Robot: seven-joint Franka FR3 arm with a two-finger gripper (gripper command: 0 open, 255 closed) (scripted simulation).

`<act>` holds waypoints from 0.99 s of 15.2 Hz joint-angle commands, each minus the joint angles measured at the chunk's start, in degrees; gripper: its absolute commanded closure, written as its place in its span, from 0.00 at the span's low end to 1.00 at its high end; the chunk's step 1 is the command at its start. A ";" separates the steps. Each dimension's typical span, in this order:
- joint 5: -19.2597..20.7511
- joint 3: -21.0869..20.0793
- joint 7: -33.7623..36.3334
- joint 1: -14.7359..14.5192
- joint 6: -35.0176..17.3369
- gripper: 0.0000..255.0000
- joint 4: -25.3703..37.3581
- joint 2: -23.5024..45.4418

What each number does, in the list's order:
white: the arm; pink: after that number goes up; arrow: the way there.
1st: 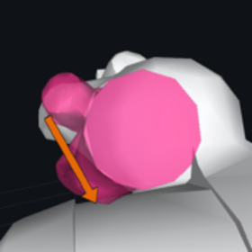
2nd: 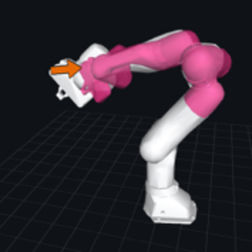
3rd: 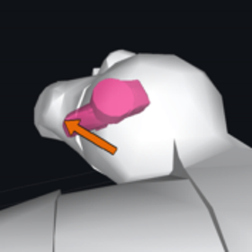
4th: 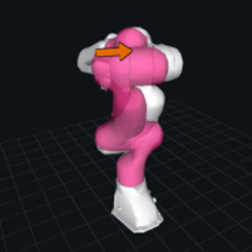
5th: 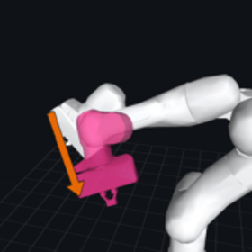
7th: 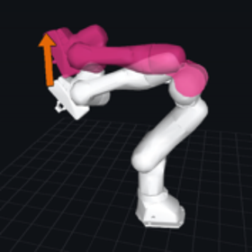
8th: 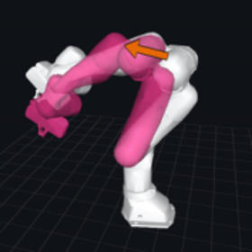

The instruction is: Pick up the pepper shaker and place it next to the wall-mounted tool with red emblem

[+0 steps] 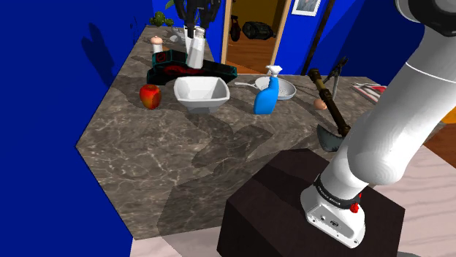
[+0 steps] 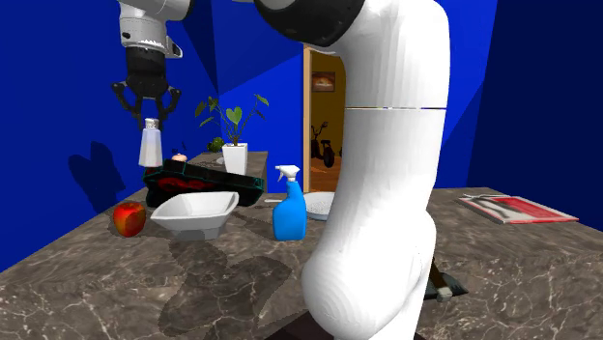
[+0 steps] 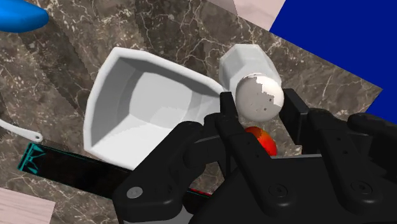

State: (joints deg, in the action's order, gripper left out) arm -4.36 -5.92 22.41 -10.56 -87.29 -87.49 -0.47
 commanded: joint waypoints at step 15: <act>-0.32 -0.04 -0.98 -0.04 -13.04 1.00 -15.41 -2.39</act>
State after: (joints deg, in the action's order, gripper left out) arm -4.64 -5.98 21.55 -10.62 -99.39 -101.84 -2.71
